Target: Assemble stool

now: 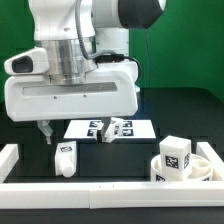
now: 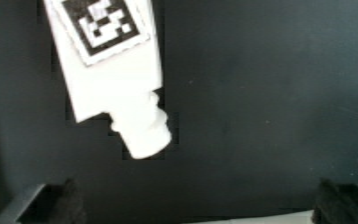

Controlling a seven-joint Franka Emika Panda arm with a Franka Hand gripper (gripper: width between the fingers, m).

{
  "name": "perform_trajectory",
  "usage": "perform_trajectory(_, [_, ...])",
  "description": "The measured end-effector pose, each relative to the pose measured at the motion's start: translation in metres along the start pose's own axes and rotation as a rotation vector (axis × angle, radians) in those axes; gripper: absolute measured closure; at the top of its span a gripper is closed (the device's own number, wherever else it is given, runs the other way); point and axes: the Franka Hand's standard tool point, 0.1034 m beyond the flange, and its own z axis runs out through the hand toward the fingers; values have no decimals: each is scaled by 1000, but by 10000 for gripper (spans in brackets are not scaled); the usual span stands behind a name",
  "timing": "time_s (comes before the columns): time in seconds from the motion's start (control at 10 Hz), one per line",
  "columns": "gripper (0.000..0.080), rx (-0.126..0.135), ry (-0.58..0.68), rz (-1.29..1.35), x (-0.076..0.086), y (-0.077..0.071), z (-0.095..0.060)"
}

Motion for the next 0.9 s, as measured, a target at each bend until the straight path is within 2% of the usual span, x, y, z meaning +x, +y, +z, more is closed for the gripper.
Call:
perform_trajectory(0.1, [151, 0, -13, -48, -4, 7, 4])
perform_trajectory(0.2, [151, 5, -48, -75, -14, 22, 15])
perform_trajectory(0.4, [151, -1, -82, -49, -32, 33, 34])
perform_trajectory(0.5, [151, 5, -86, -27, -29, 41, 37])
perform_trajectory(0.7, [151, -7, -82, -4, -41, 31, 51])
perform_trajectory(0.8, [204, -7, -80, -9, -39, 33, 50])
perform_trajectory(0.9, [342, -7, -79, -28, -40, 34, 50])
